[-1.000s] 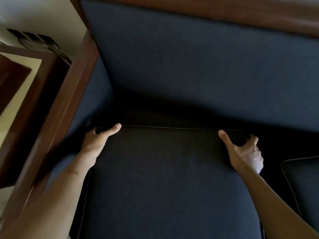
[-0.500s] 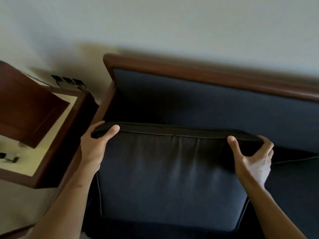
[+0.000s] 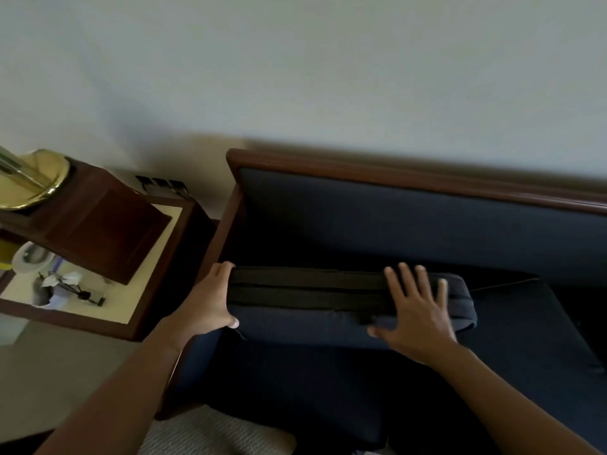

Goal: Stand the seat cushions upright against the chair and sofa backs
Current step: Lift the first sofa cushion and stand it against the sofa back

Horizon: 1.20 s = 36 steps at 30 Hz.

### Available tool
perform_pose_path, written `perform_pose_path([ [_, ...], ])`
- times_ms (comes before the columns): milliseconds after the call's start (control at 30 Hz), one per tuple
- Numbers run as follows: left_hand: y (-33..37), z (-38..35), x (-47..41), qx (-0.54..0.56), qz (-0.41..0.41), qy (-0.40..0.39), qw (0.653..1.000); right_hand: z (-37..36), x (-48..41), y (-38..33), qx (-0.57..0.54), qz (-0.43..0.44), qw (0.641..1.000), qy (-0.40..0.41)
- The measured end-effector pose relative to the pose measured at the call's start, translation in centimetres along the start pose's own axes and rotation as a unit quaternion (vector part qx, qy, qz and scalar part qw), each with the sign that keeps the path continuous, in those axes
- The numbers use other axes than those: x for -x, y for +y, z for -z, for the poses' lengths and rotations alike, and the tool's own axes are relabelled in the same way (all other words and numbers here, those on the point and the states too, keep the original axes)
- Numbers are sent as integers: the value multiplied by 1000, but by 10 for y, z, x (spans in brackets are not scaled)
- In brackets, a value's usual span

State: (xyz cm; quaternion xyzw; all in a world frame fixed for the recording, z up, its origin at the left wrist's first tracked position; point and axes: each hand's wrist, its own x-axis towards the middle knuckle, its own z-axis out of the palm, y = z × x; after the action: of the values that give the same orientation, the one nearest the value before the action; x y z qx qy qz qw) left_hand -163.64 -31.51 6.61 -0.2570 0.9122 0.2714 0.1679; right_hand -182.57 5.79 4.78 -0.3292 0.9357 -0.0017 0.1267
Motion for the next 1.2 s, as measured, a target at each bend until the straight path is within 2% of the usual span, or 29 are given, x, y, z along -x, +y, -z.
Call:
perform_pose_path([
  [100, -1, -7, 15, 9, -1, 20, 1000, 3, -13, -51, 41, 101, 992, -56],
  [200, -4, -14, 32, 44, 19, 59, 997, 5, -11, -78, 40, 129, 990, -44],
  [367, 25, 1, 44, 45, -10, 70, 996, 15, -4, -51, -8, 118, 993, -15],
  [533, 94, 57, 62, -24, -87, 87, 992, 33, 11, -11, -98, 86, 991, 13],
  [633, 153, 95, 72, -99, -154, 109, 977, 46, 21, 10, -176, 51, 983, 28],
  [733, 213, 116, 79, -189, -228, 133, 946, 50, 30, 28, -262, 16, 965, 13],
  [867, 269, 97, 64, -227, -289, 129, 921, 39, 36, 39, -332, -13, 942, -44],
  [967, 279, 57, 42, -164, -299, 96, 935, 46, 38, 36, -414, -19, 908, -53],
  [1033, 278, 35, 30, -102, -311, 89, 941, 59, 41, 36, -465, -36, 884, -31],
  [1133, 268, 17, 17, -174, -318, 77, 929, 81, 41, 42, -488, -31, 872, 19],
  [1200, 251, 17, 9, -202, -282, 63, 936, 95, 38, 47, -461, -31, 886, 49],
])
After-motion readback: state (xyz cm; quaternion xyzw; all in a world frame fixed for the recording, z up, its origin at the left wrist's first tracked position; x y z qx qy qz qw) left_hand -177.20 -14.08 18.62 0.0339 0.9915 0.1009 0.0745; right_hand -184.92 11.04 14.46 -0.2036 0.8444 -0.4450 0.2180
